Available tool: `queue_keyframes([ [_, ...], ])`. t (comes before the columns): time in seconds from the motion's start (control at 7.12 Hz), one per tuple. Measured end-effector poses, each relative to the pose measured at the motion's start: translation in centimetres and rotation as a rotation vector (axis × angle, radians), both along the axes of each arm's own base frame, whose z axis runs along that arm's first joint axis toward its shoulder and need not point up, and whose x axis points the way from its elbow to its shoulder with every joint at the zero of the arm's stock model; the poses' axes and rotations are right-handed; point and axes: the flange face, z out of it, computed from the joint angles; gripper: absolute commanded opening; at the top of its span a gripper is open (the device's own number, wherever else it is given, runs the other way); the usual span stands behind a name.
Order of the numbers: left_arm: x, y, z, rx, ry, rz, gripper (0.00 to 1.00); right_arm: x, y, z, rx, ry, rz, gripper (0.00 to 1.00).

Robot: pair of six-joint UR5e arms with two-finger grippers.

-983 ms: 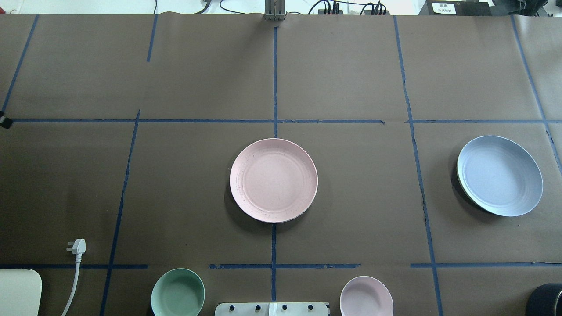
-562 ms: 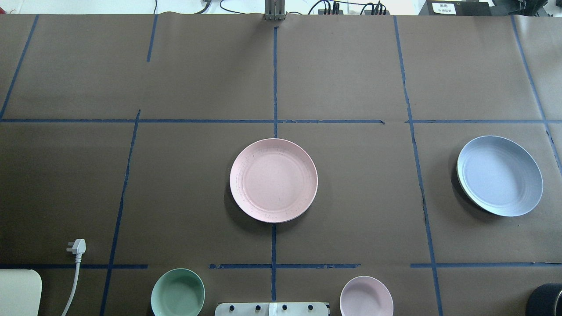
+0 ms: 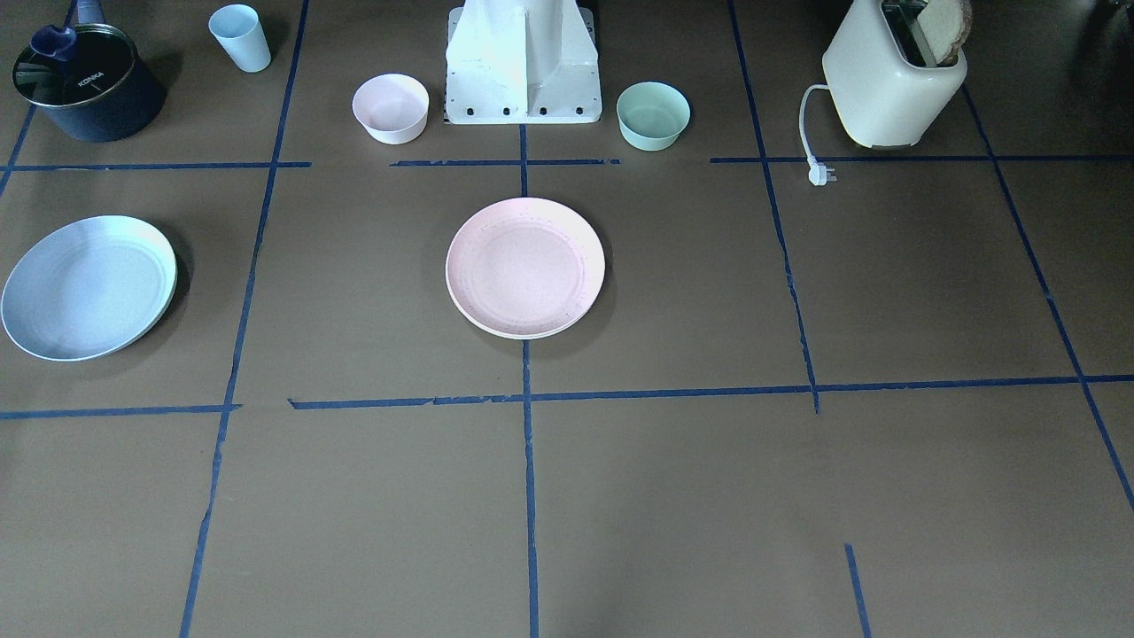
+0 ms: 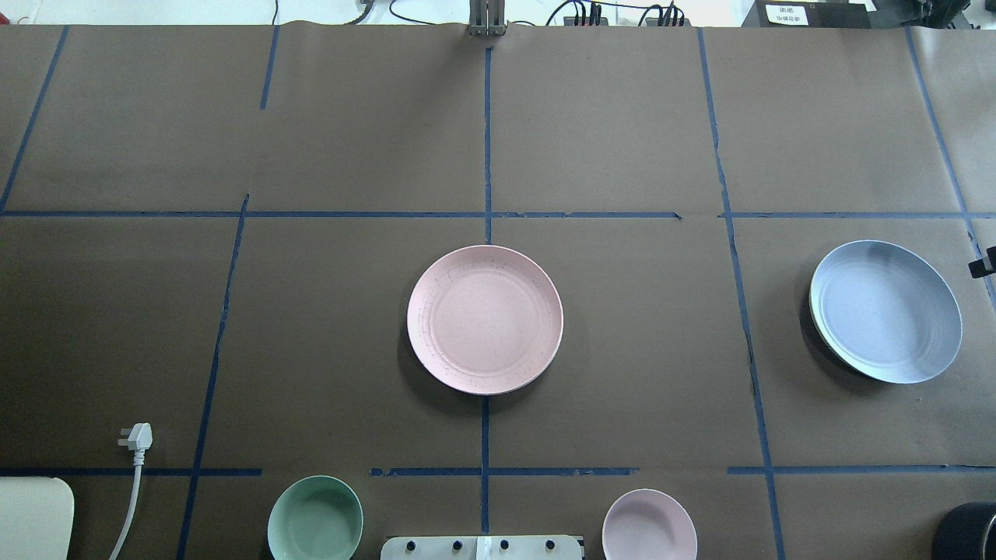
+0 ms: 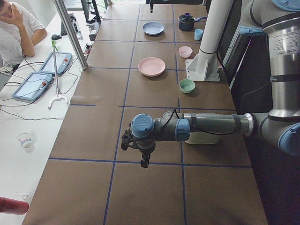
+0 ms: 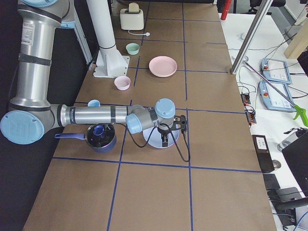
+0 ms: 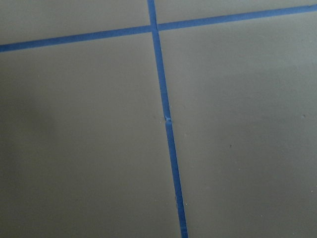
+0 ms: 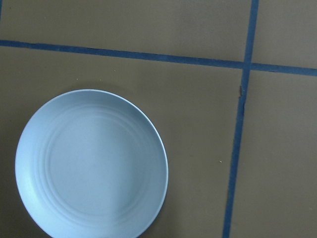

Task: Stack three plates with pink and blue
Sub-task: 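Reach the right gripper to the rim of the light blue plate, then grasp the light blue plate rim with the right gripper and lift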

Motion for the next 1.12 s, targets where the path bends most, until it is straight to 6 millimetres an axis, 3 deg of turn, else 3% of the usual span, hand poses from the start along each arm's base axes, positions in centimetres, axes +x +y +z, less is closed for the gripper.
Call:
queue_keyframes([
  [0.28,0.0,0.0,-0.4,0.008,0.0,-0.002,1.0,-3.4,1.3,3.8,0.004,-0.029,0.048,0.88],
  [0.42,-0.1,0.0,-0.5,0.009,0.0,-0.002,1.0,-4.4,1.9,4.9,-0.004,-0.031,0.051,0.68],
  [0.7,-0.1,0.0,-0.5,0.01,0.0,-0.003,1.0,-5.0,2.4,6.0,-0.017,-0.026,0.045,0.11],
  [0.84,-0.1,0.1,-0.5,0.01,0.0,-0.003,1.0,-5.1,2.5,6.2,-0.018,-0.024,0.043,0.01],
  [1.12,-0.1,0.1,-0.5,0.009,0.0,-0.003,1.0,-5.1,2.5,6.2,-0.017,-0.023,0.041,0.0],
])
